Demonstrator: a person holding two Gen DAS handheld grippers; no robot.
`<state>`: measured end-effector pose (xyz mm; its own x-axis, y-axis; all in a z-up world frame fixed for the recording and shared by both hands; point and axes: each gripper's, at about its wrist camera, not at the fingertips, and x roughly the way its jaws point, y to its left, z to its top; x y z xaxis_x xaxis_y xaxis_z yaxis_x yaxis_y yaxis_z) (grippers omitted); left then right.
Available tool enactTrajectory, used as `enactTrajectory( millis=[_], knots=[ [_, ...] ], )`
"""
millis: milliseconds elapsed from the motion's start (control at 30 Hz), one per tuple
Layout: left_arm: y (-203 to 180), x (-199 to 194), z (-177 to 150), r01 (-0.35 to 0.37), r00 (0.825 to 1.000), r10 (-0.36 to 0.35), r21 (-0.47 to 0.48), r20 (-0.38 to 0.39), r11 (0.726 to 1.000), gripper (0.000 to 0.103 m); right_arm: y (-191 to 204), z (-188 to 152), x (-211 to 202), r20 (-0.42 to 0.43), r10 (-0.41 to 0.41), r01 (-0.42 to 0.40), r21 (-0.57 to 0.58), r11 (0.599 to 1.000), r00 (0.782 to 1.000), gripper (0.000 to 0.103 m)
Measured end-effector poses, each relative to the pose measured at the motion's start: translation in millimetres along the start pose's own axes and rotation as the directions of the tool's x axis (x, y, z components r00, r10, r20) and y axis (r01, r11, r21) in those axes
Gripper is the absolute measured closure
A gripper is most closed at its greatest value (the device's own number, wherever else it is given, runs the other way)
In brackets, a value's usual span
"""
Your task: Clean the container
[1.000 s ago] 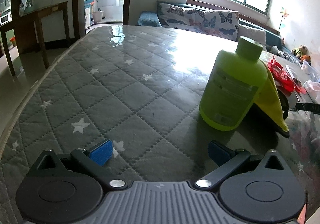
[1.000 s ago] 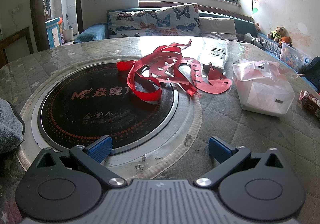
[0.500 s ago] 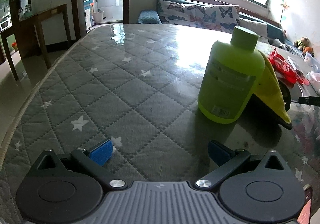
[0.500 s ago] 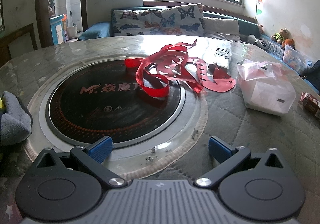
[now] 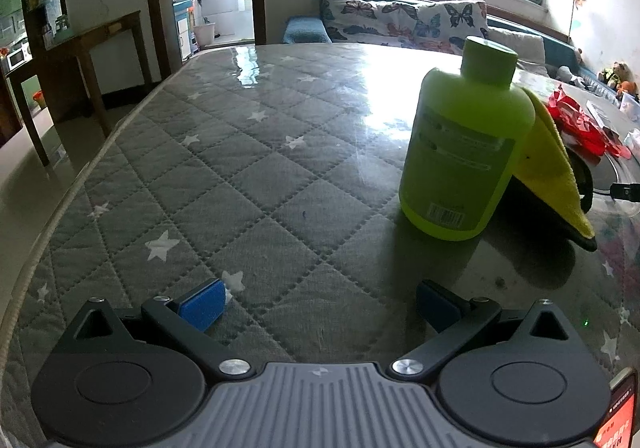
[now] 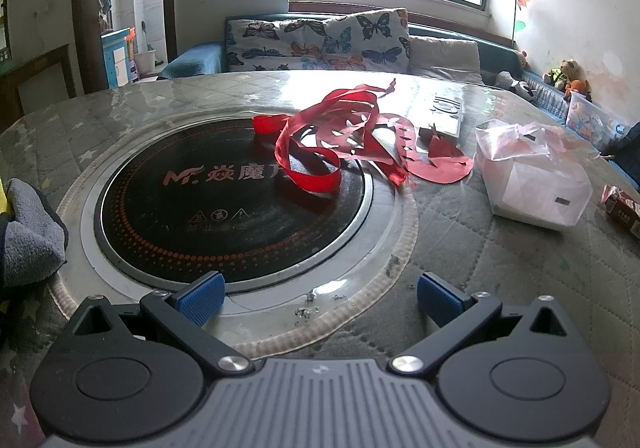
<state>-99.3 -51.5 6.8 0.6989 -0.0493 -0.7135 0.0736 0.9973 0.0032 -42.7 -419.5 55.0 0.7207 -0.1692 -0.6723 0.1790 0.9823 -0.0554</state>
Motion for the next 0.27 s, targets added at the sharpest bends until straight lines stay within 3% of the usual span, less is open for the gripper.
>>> enactTrajectory(
  millis=[267],
  knots=[
    [-0.9, 0.2, -1.1, -0.008, 1.000, 0.008, -0.004, 0.004, 1.000, 0.000, -0.6, -0.5, 0.7, 0.001, 0.001, -0.001, 0.002, 1.000, 1.000, 0.000]
  ],
)
